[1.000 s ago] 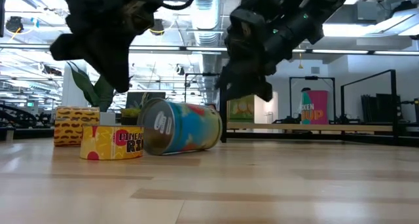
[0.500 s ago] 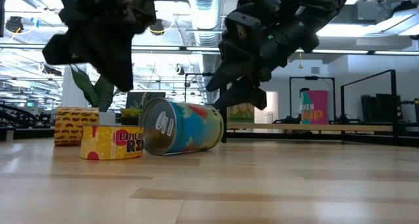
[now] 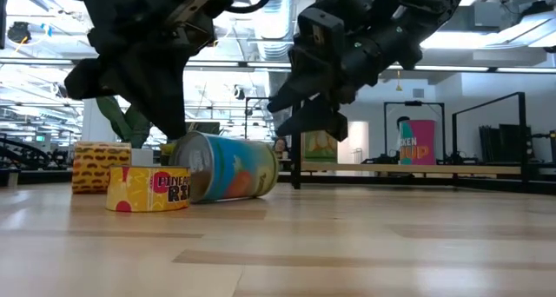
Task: Pick and place cans onto a shelf
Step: Put the canned tomatoes on the shelf
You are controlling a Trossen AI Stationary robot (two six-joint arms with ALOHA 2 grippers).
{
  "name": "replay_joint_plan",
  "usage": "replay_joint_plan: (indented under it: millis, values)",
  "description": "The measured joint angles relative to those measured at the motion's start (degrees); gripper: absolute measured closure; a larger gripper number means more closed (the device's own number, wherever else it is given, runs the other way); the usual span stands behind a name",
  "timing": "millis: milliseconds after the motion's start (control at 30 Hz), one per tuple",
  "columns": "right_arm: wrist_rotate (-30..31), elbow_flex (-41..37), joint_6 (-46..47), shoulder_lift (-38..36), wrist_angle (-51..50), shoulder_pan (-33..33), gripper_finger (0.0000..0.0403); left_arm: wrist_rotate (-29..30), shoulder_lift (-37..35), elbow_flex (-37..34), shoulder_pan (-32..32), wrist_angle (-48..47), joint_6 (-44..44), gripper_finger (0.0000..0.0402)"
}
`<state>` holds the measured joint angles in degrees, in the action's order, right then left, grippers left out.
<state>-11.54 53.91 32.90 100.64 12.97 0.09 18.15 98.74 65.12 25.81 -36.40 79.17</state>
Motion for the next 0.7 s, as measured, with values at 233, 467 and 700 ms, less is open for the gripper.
replay_joint_plan:
  millis: [233, 467, 700]
  values:
    - [-0.27, -0.16, 1.37, 1.66, -1.00, 0.27, 0.0179, 0.66, -0.93, 0.20, -1.37, -7.09, 0.57, 0.0401]
    - [-0.38, -0.04, 1.53, 2.58, 0.08, 1.11, 0.0179, 3.49, -1.42, 6.14, -2.33, -23.67, -1.32, 0.0401]
    - [-0.63, 0.02, 1.62, 2.51, 1.41, 0.90, 0.0179, 5.06, -1.17, 3.10, -9.40, -20.84, -11.93, 0.0401]
